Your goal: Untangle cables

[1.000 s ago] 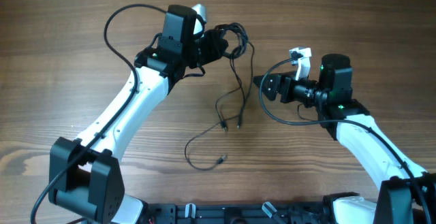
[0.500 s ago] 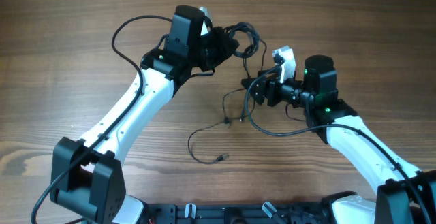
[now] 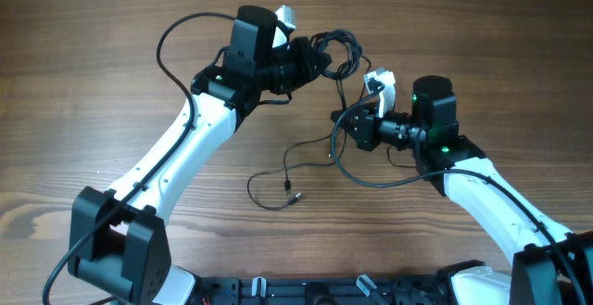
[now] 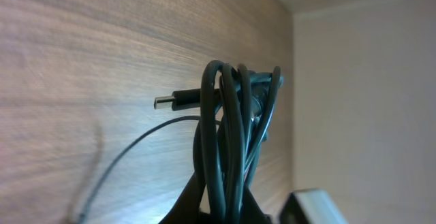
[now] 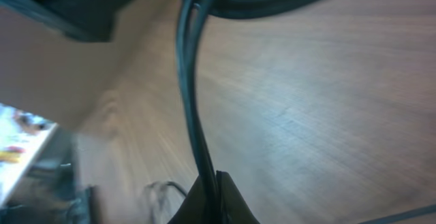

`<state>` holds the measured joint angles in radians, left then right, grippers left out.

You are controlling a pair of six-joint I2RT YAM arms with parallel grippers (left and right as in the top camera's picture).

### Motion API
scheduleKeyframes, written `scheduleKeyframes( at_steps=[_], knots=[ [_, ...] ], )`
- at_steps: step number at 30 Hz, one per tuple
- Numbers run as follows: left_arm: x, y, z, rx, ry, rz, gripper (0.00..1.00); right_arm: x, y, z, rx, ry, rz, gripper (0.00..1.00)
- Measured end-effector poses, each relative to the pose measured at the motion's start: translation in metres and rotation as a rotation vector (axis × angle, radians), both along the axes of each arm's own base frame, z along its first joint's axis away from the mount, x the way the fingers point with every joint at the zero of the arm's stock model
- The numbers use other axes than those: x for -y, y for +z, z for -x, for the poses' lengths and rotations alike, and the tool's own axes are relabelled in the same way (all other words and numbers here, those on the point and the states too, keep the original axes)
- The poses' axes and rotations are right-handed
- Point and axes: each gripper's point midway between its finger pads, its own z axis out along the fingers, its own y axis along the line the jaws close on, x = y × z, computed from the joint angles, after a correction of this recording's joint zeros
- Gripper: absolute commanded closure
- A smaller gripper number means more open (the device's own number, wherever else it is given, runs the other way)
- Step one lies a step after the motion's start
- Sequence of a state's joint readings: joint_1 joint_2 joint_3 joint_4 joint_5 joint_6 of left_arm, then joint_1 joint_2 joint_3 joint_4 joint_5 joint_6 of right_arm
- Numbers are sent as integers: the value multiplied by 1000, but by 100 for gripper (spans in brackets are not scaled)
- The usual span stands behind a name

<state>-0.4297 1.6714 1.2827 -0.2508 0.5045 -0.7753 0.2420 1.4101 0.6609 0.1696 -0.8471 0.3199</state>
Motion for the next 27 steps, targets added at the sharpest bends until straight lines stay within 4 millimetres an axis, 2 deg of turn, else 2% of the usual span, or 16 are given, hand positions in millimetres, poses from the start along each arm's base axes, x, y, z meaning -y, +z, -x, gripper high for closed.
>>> scheduleKeyframes(
  at_steps=[4, 10, 16, 21, 27],
  knots=[
    [2, -4, 4, 105, -89, -84, 96, 8, 14, 1, -58, 17, -102, 96],
    [23, -5, 20, 250, -248, -167, 96, 20, 34, -4, -93, 10, -206, 96],
    [43, -7, 39, 351, -378, -221, 96, 26, 23, -11, -212, -87, -205, 96],
    [40, -10, 39, 372, -397, -253, 96, 32, 15, -16, -270, -159, -200, 96],
    [39, -12, 41, 404, -441, -270, 96, 42, 17, -26, -285, -223, -219, 96]
  ],
)
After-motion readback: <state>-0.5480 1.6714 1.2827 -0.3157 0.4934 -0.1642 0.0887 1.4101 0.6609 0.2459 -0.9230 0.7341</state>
